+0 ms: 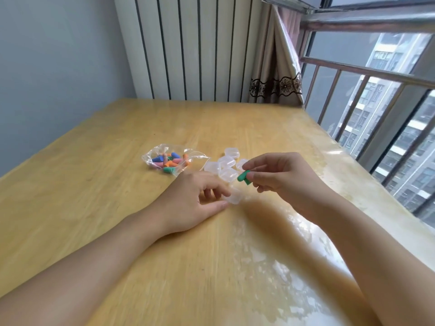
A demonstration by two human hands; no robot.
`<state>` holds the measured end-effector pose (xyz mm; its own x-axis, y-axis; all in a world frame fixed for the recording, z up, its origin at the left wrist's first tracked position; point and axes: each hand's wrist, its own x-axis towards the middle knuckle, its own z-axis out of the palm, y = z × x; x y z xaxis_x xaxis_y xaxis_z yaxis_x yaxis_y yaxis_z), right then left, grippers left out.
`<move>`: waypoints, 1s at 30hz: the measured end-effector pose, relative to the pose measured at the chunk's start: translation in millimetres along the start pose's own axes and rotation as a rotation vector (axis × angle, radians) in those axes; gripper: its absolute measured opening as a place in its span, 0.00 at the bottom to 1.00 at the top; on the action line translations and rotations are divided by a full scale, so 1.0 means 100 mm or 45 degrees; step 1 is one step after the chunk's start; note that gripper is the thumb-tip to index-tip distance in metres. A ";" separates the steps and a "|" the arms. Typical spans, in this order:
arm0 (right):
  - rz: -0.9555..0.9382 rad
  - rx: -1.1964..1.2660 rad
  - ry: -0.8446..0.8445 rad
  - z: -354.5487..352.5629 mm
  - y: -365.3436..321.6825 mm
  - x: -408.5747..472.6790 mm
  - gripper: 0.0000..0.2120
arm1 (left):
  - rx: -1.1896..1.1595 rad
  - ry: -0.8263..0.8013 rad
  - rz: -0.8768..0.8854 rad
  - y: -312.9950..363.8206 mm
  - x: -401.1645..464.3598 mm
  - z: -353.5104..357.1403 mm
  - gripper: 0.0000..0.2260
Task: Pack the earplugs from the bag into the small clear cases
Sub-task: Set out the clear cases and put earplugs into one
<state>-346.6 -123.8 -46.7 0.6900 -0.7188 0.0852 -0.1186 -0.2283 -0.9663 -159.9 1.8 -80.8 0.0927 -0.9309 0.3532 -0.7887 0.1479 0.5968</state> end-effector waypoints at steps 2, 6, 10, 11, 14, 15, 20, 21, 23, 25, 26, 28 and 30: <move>0.021 -0.019 0.005 -0.01 -0.01 0.02 0.06 | 0.031 -0.018 0.076 0.05 -0.01 0.01 0.04; 0.035 -0.101 -0.099 0.01 -0.01 0.03 0.07 | -0.003 -0.039 0.099 0.14 -0.04 0.05 0.04; 0.042 -0.176 -0.147 0.05 0.00 0.04 0.08 | -0.047 0.029 0.016 0.13 -0.04 0.01 0.08; 0.054 -0.174 -0.164 0.06 -0.01 0.04 0.07 | -0.046 0.056 -0.009 0.11 -0.04 0.00 0.10; 0.078 -0.218 -0.248 0.11 0.00 0.05 0.07 | -0.004 0.085 -0.024 0.04 -0.04 -0.03 0.12; 0.073 -0.261 -0.276 0.13 0.00 0.04 0.07 | -0.005 0.073 -0.022 0.04 -0.04 -0.03 0.12; 0.007 -0.450 -0.333 0.16 -0.05 0.03 0.08 | -0.034 0.051 -0.080 0.07 -0.03 -0.01 0.11; 0.000 -0.477 -0.333 0.16 -0.06 0.02 0.08 | -0.034 0.067 -0.098 0.07 -0.04 0.00 0.12; -0.005 -0.550 -0.311 0.17 -0.05 0.03 0.08 | -0.031 0.102 -0.154 0.10 -0.04 0.01 0.11; -0.014 -0.595 -0.264 0.19 -0.02 0.03 0.07 | -0.032 0.109 -0.207 0.11 -0.04 0.03 0.09; -0.018 -0.602 -0.238 0.20 0.00 0.03 0.06 | -0.041 0.104 -0.218 0.11 -0.04 0.04 0.09; -0.026 -0.615 -0.187 0.23 0.01 0.01 0.06 | -0.058 0.096 -0.218 0.10 -0.04 0.05 0.09; -0.056 -0.600 -0.126 0.24 -0.02 -0.01 0.07 | -0.055 0.092 -0.219 0.10 -0.04 0.05 0.09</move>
<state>-330.5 -106.9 -51.0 0.7633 -0.6413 0.0777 -0.3829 -0.5460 -0.7452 -171.2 5.5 -80.6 0.2686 -0.9175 0.2932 -0.7309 0.0042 0.6825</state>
